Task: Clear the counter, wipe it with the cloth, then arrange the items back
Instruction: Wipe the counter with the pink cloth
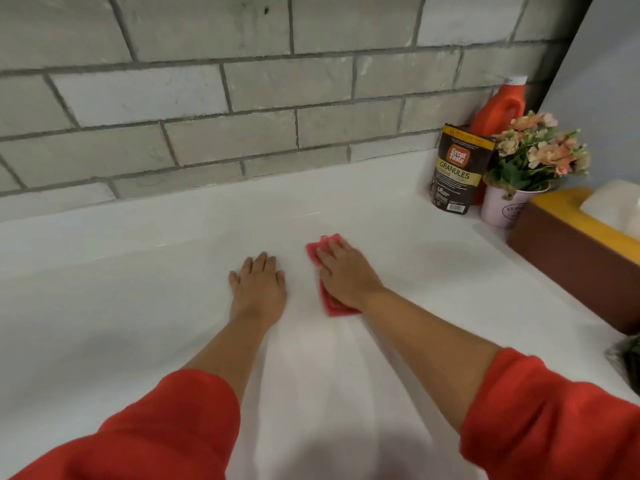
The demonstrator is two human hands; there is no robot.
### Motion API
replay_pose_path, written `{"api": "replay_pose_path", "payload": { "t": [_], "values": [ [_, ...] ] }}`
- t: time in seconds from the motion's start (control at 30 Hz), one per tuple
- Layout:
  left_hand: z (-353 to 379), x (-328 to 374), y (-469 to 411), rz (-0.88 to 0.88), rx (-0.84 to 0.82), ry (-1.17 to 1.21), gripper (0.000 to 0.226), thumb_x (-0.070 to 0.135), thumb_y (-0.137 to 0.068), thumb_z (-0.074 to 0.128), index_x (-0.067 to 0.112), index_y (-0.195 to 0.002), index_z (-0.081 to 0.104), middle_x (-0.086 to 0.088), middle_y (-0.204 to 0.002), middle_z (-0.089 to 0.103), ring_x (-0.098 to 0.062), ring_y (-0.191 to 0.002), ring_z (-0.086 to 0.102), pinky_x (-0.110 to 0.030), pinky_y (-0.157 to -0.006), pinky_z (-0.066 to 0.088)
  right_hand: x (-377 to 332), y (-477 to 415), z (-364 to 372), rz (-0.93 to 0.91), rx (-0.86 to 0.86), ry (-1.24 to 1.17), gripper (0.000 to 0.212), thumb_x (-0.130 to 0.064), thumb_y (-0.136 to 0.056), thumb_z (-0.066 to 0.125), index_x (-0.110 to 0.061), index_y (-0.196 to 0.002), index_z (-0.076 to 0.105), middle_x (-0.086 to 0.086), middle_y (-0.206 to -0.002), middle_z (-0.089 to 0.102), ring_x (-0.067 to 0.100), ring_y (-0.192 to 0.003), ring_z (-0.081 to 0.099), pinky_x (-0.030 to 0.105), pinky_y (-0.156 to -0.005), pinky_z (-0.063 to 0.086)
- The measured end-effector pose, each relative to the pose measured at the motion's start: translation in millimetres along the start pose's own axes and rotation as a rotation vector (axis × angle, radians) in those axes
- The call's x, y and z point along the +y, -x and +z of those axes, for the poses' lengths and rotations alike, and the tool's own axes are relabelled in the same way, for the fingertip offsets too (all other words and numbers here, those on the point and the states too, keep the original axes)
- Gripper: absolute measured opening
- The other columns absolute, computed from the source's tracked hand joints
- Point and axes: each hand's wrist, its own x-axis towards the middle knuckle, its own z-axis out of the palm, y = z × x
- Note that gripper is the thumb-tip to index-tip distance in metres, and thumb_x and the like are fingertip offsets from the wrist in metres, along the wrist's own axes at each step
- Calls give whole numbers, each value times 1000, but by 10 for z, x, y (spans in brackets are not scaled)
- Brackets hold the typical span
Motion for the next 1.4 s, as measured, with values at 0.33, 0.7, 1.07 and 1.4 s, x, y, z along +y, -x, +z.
{"api": "replay_pose_path", "payload": {
  "t": [0.33, 0.7, 1.07, 1.4],
  "values": [
    [2, -5, 12, 4, -1, 20, 47, 30, -101, 22, 16, -146, 25, 1, -156, 18, -22, -145, 11, -47, -116, 8, 641, 126, -67, 80, 120, -95, 44, -23, -99, 37, -17, -142, 39, 5, -154, 28, 21, -143, 22, 27, -115, 16],
    [-23, -1, 12, 2, -5, 20, 46, 29, -101, 24, 16, -145, 26, 0, -156, 19, -22, -144, 13, -47, -115, 9, -6, 382, -26, -174, 35, -121, 62, -43, -92, 13, -18, -144, 35, 1, -155, 26, 16, -145, 19, 25, -117, 11],
    [-28, 12, 13, -10, -9, 37, 46, 29, -101, 24, 16, -145, 27, 0, -156, 20, -22, -144, 13, -48, -115, 10, -191, -35, 74, -71, 26, -28, 50, -31, -100, 29, -16, -147, 28, 5, -157, 18, 21, -147, 10, 34, -117, 11],
    [-32, 2, 20, -1, -20, 29, 47, 30, -102, 21, 17, -146, 24, 1, -157, 17, -21, -145, 10, -46, -117, 8, 909, -38, -82, 194, 96, 13, 51, -32, -96, 25, -15, -142, 38, 7, -152, 31, 22, -142, 25, 34, -115, 22]
  ]
}}
